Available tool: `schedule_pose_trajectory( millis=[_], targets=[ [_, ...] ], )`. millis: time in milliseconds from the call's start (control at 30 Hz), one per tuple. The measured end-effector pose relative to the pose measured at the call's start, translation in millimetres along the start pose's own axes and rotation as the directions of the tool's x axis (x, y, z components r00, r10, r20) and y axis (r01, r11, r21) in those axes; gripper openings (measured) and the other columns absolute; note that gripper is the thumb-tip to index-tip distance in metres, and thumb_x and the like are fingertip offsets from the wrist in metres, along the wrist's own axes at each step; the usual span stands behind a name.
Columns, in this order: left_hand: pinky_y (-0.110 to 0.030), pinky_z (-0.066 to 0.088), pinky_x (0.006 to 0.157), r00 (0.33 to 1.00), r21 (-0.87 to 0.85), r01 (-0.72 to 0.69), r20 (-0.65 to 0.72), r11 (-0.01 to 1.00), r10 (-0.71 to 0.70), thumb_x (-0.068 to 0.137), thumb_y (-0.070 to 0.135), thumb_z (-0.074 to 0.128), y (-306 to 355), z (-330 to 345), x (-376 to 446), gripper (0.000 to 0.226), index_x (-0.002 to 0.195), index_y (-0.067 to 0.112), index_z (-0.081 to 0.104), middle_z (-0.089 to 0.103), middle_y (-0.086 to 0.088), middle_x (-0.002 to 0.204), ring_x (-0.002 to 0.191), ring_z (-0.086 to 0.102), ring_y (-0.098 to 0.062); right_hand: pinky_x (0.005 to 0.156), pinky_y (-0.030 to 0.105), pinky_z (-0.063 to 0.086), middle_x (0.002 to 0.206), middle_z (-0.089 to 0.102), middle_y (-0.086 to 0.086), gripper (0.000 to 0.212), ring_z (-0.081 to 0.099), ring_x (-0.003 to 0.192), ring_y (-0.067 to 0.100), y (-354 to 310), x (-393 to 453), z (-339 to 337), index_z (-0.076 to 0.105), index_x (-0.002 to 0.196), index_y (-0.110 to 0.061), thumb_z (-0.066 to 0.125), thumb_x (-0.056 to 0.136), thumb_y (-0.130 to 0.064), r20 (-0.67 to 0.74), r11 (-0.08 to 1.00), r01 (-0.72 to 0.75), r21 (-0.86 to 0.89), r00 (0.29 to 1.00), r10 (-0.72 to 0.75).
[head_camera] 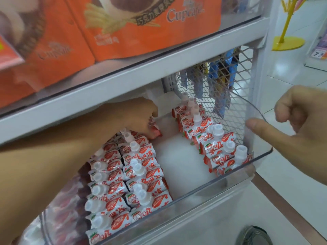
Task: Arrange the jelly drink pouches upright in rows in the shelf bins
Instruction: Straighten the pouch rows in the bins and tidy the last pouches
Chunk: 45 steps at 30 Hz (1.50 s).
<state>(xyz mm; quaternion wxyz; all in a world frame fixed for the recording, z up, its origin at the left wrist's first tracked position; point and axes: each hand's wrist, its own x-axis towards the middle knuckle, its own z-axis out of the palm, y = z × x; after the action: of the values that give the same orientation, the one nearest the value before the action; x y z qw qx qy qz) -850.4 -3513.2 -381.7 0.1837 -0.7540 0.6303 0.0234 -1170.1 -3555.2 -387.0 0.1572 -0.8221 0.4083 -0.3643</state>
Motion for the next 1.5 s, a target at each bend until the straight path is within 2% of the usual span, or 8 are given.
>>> schedule_pose_trajectory(
  millis=[133,300,400,567,700,900,1033,1500],
  targets=[
    [-0.032,0.052,0.079,0.997,-0.049,-0.01,-0.083,0.999,0.006,0.063,0.04,0.085,2.9,-0.8,1.1,0.058,0.112,0.017,0.065,0.064,0.001,0.106,0.094,0.061,-0.017,0.06,0.013,0.036,0.059,0.038,-0.009,0.03,0.044,0.059,0.004,-45.1,-14.9,4.6,0.043,0.063,-0.029,0.071,0.072,-0.038,0.003,0.973,0.217,0.073,0.976,-0.218],
    [-0.02,0.025,0.045,0.971,-0.168,-0.055,-0.237,0.984,0.014,0.084,0.048,0.067,5.5,-7.8,-8.0,0.045,0.052,0.02,0.05,0.046,0.01,0.047,0.044,0.045,-0.004,0.057,0.03,0.044,0.072,0.045,-0.01,0.018,0.049,0.06,0.012,-52.1,0.0,23.9,0.052,0.072,-0.027,0.069,0.077,-0.03,0.066,0.94,0.339,0.041,0.938,-0.341],
    [-0.015,0.028,0.038,0.941,-0.251,0.024,-0.322,0.968,-0.107,0.088,0.041,0.065,6.6,-15.1,-9.8,0.04,0.059,0.015,0.052,0.046,0.008,0.051,0.044,0.045,-0.006,0.07,0.032,0.044,0.102,0.051,-0.004,0.024,0.056,0.084,0.019,-46.7,15.6,40.1,0.058,0.106,-0.025,0.066,0.084,-0.033,0.24,0.939,0.332,-0.089,0.922,-0.303],
    [-0.017,0.025,0.04,0.819,-0.403,0.075,-0.498,0.912,-0.287,0.087,0.039,0.066,22.5,-10.8,5.6,0.04,0.062,0.016,0.046,0.042,0.009,0.055,0.047,0.04,-0.003,0.097,0.04,0.047,0.15,0.031,0.003,0.075,0.047,0.128,0.029,-43.2,43.2,78.1,0.017,0.152,-0.023,0.058,0.092,-0.041,0.53,0.957,0.24,-0.16,0.839,-0.122],
    [-0.017,0.019,0.038,0.791,-0.589,0.011,-0.489,0.808,-0.367,0.081,0.045,0.071,37.4,0.3,34.2,0.052,0.052,0.02,0.036,0.035,0.008,0.05,0.044,0.031,-0.002,0.096,0.037,0.043,0.146,0.041,0.008,0.08,0.047,0.128,0.03,-36.9,49.5,91.5,0.005,0.155,-0.021,0.055,0.094,-0.037,0.573,0.967,0.212,-0.143,0.814,-0.094],
    [-0.025,0.038,0.05,0.915,-0.593,-0.024,-0.337,0.805,-0.221,0.09,0.031,0.064,32.9,4.4,50.9,0.03,0.068,0.011,0.063,0.059,-0.001,0.061,0.057,0.055,-0.013,0.079,0.026,0.032,0.141,0.045,0.005,0.077,0.048,0.123,0.026,-30.5,46.2,94.4,0.01,0.155,-0.023,0.055,0.094,-0.035,0.54,0.97,0.223,-0.1,0.831,-0.135],
    [-0.028,0.048,0.061,0.768,-0.688,0.016,-0.456,0.725,-0.449,0.082,0.036,0.073,34.5,17.9,51.3,0.033,0.083,0.004,0.07,0.067,-0.007,0.075,0.068,0.062,-0.021,0.091,0.03,0.041,0.146,0.041,0.002,0.077,0.046,0.128,0.025,-30.8,46.5,92.2,0.01,0.155,-0.026,0.057,0.093,-0.036,0.54,0.975,0.213,-0.065,0.829,-0.145],
    [-0.03,0.037,0.064,0.89,-0.301,0.031,-0.426,0.953,-0.163,0.089,0.001,0.05,36.7,-2.8,47.2,0.017,0.096,0.001,0.066,0.065,-0.016,0.09,0.077,0.06,-0.026,0.09,0.032,0.042,0.139,0.046,0.002,0.081,0.048,0.123,0.023,-27.3,46.4,94.9,0.01,0.155,-0.028,0.06,0.09,-0.034,0.509,0.978,0.209,-0.014,0.843,-0.173]
  ],
)
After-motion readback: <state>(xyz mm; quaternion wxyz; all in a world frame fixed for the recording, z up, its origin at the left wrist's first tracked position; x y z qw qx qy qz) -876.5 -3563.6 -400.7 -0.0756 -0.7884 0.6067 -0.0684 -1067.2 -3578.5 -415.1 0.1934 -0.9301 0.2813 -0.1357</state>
